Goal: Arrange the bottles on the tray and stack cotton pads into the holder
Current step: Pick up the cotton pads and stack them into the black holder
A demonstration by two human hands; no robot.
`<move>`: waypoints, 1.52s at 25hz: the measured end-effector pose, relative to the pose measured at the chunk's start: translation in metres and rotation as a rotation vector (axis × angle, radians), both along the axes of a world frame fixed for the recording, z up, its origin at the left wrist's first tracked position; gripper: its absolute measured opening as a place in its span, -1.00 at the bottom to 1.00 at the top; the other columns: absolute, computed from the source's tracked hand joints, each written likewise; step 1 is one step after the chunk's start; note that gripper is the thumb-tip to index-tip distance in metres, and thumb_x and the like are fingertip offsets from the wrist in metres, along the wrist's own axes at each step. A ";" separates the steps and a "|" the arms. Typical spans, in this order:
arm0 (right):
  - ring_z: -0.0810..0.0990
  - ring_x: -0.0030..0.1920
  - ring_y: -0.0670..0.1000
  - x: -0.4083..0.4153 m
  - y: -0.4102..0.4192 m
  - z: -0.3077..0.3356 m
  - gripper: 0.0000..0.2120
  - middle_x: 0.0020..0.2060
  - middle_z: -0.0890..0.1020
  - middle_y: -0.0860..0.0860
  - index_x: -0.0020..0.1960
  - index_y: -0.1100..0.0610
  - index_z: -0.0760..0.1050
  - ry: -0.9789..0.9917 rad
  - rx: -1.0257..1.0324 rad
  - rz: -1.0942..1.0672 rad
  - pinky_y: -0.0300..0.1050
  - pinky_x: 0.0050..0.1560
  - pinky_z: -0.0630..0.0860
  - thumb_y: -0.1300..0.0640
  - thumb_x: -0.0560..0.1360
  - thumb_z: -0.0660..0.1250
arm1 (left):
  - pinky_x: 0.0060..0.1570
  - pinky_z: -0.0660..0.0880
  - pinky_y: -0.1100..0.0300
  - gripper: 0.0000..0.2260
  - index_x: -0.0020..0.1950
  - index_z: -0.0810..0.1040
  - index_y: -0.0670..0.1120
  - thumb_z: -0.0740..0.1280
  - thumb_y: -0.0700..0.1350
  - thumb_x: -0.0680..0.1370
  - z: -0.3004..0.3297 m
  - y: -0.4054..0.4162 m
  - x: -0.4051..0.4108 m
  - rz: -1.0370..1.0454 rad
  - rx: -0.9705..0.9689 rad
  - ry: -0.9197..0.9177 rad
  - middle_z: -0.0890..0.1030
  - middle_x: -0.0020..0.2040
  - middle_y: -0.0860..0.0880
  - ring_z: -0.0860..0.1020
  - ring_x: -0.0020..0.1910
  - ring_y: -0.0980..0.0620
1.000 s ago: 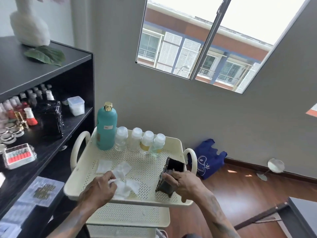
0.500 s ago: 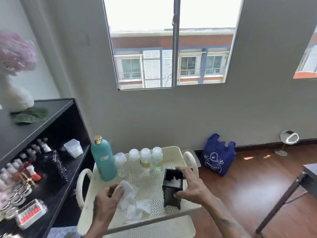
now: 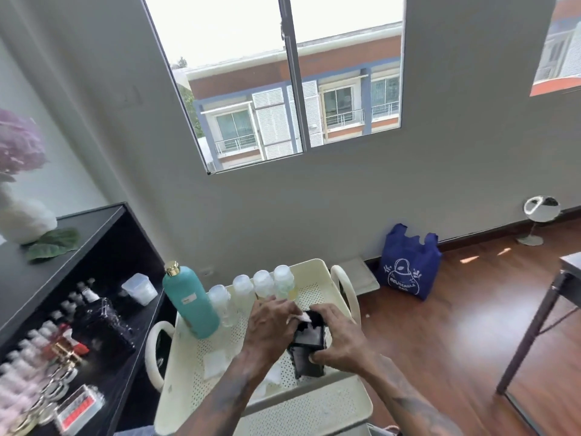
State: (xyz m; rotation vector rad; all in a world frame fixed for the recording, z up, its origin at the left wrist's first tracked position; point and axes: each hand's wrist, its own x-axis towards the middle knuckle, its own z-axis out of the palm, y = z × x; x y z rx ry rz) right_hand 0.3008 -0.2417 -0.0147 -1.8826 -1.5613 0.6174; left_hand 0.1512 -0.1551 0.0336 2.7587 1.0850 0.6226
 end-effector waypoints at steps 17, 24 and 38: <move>0.52 0.20 -0.06 -0.011 0.003 0.001 -0.18 0.34 0.36 -0.19 0.45 -0.06 0.23 0.001 0.058 0.001 -0.09 0.20 0.50 -0.01 0.23 0.44 | 0.16 0.29 -0.11 -0.55 -0.20 0.42 -0.13 -0.14 0.01 0.65 -0.004 0.008 0.007 -0.170 -0.422 0.563 0.64 -0.12 -0.18 0.49 -0.04 -0.15; 0.50 0.20 -0.10 -0.012 0.006 0.002 -0.17 0.30 0.39 -0.16 0.45 -0.05 0.25 -0.031 0.017 0.018 -0.14 0.24 0.46 0.05 0.25 0.50 | -0.07 0.62 0.10 -0.63 0.02 0.65 0.03 0.14 0.20 0.58 -0.022 0.029 -0.103 0.144 -0.379 -0.243 0.71 0.00 0.06 0.65 -0.11 0.18; 0.50 0.05 -0.17 -0.120 0.006 0.032 -0.61 0.22 0.43 -0.16 0.30 -0.08 0.40 -0.448 0.272 0.182 -0.40 0.04 0.43 0.04 0.50 0.37 | -0.04 0.59 0.09 -0.82 0.00 0.63 0.07 0.49 0.04 0.44 -0.111 0.022 -0.139 0.484 -0.784 -0.069 0.66 0.00 0.08 0.61 -0.17 0.15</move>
